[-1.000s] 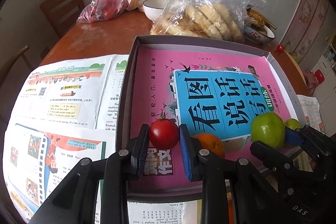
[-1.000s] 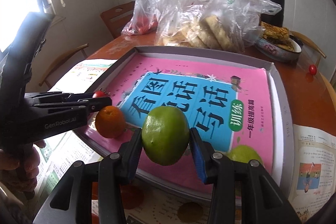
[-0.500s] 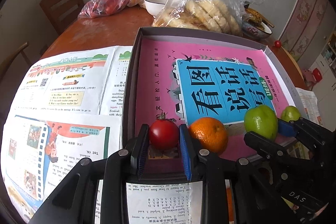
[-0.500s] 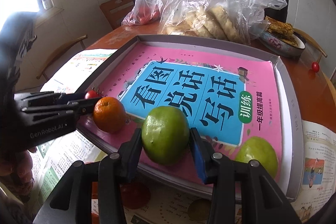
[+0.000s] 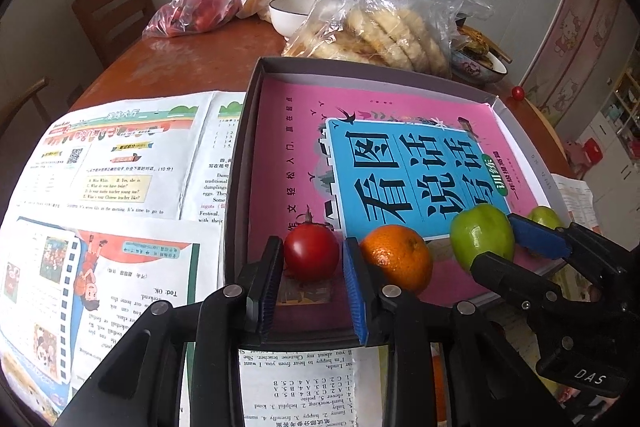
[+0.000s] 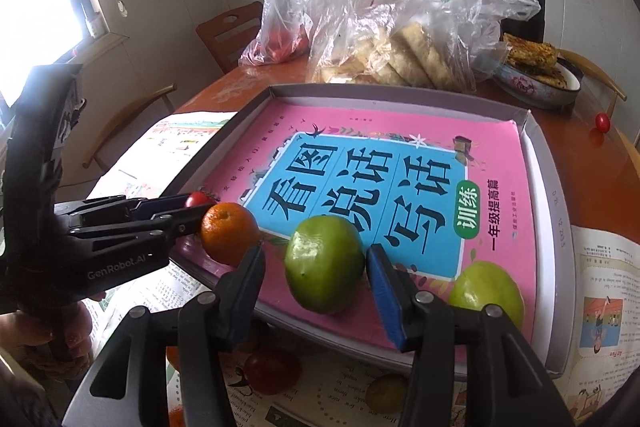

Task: Organize fruits
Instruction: 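Lower the tomato and lime onto the book, open both grippers, withdraw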

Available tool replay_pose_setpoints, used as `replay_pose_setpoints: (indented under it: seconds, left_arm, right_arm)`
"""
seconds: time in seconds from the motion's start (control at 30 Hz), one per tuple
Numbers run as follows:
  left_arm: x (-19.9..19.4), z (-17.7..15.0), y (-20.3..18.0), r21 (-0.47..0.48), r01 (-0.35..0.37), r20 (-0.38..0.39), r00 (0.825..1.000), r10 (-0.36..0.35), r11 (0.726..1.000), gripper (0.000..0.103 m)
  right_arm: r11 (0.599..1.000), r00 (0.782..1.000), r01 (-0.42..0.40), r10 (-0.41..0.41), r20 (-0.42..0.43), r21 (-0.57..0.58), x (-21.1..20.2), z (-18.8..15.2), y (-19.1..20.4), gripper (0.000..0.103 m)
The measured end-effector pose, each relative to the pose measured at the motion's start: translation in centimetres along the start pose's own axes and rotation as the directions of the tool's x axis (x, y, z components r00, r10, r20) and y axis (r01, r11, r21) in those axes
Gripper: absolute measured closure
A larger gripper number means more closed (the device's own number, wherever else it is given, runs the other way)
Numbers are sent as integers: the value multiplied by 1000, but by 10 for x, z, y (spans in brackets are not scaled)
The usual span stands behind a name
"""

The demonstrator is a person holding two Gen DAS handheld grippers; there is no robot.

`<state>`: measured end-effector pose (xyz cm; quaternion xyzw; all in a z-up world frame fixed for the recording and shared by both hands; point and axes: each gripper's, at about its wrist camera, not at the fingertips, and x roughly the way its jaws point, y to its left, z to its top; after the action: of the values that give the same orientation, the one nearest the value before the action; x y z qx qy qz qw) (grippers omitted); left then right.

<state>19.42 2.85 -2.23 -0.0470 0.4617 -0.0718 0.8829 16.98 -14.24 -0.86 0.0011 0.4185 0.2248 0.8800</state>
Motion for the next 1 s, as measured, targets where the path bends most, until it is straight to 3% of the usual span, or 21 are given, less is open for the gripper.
replay_pose_setpoints:
  seconds: [0.13, 0.37, 0.5, 1.0]
  left_arm:
    - [-2, 1, 0, -2, 10, 4, 1000, -10, 1000, 61]
    - [-7, 2, 2, -15, 45, 10, 999, -44, 999, 54]
    - [-13, 4, -1, -5, 41, 25, 999, -41, 999, 35]
    - [-36, 3, -2, -7, 45, 69, 997, -44, 999, 25]
  right_arm:
    - [1000, 1000, 8, -8, 10, -9, -5, 2, 3, 48]
    - [1000, 999, 19, -19, 27, 5, -12, 2, 0, 44]
    - [1000, 999, 13, -14, 32, 18, -13, 2, -4, 42]
    - [998, 997, 44, -47, 55, 48, -23, 3, -10, 36]
